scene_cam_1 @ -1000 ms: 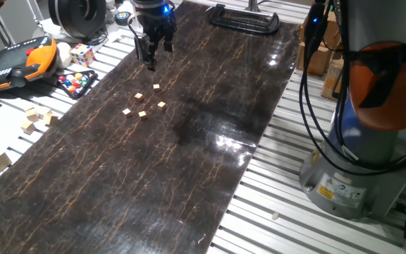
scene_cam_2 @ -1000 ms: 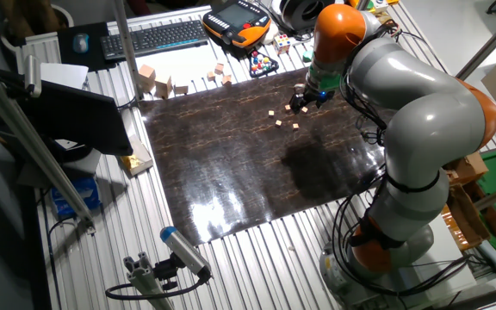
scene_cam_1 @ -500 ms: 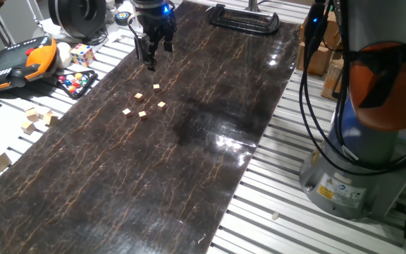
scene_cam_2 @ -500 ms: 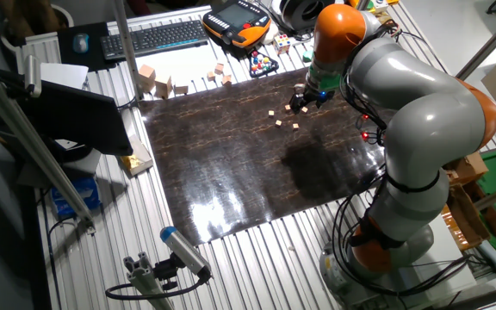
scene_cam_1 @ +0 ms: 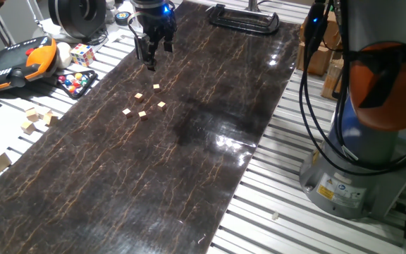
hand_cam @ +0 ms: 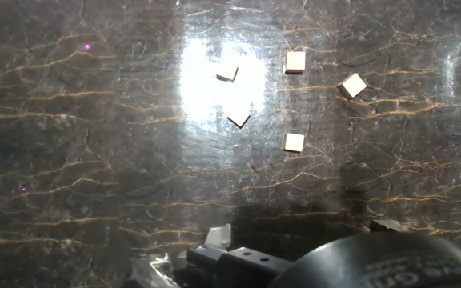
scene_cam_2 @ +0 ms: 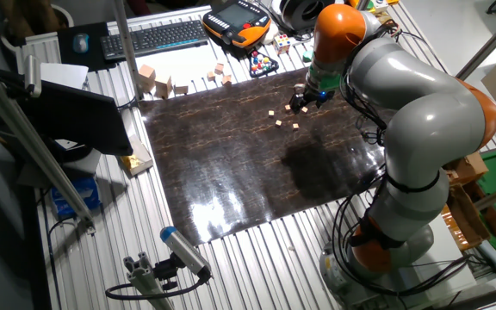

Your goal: Stack the blocks in a vertical line of five

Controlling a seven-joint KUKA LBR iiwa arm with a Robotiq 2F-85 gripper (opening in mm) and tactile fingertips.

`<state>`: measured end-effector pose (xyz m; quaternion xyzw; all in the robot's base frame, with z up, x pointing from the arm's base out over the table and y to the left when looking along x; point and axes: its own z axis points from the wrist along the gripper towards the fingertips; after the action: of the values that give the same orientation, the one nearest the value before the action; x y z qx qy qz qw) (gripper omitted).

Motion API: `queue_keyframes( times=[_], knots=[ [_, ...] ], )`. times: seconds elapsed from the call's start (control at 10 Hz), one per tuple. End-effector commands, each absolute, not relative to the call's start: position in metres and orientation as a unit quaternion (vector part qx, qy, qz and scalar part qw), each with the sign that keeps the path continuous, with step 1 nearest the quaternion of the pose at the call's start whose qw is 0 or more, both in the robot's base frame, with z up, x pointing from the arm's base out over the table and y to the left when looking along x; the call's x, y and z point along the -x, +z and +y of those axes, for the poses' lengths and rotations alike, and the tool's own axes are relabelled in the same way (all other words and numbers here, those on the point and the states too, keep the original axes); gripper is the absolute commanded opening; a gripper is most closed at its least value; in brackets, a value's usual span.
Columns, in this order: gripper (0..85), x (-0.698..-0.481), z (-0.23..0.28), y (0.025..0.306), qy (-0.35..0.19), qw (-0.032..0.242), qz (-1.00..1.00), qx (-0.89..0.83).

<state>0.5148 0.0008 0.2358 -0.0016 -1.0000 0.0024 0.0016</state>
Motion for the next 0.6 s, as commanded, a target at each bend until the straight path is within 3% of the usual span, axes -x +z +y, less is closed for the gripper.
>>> queue_keyframes(
  times=[0.0,0.5],
  knots=[
    [0.7,-0.5149,0.0008,0.2360,0.029,0.014,-0.999,0.022],
    [0.7,-0.5148,0.0015,0.2375,0.031,0.017,-0.999,0.023]
  ],
)
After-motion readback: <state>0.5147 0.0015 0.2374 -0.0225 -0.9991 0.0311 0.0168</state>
